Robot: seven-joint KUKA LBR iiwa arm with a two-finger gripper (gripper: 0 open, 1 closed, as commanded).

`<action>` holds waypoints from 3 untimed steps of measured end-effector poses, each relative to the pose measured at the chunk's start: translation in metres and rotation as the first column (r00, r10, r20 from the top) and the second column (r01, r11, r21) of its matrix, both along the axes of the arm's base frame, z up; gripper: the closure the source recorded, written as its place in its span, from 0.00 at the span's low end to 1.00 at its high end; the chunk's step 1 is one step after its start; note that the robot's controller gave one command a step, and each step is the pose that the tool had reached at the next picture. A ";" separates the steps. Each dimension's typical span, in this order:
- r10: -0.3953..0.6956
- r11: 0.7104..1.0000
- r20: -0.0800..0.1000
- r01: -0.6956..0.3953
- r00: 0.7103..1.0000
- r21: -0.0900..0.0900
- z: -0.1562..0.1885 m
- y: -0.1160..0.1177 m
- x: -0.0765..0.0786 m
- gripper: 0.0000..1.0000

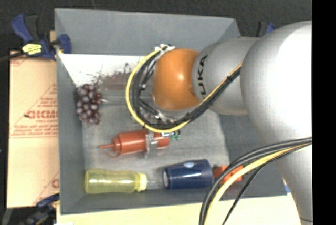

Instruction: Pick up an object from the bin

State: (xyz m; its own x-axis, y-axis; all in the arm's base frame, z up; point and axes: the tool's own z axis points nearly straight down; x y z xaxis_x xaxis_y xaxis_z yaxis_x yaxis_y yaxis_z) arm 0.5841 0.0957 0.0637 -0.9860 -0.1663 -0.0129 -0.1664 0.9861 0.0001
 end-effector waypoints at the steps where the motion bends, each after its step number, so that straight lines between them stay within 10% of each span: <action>1: -0.200 0.980 0.022 0.200 0.980 0.012 0.007 0.011 0.013 0.00; 2: -0.014 1.000 0.007 0.014 1.000 0.002 0.002 0.000 0.003 1.00; 3: -0.015 1.000 0.007 0.015 1.000 0.003 0.002 0.000 0.003 1.00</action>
Offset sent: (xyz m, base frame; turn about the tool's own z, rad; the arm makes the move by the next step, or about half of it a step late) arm 0.0008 0.0005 0.0004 0.0119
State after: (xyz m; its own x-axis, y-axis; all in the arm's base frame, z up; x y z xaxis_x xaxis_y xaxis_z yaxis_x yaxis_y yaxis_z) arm 0.5869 0.0956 0.0660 -0.9882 -0.1519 -0.0199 -0.1520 0.9884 0.0017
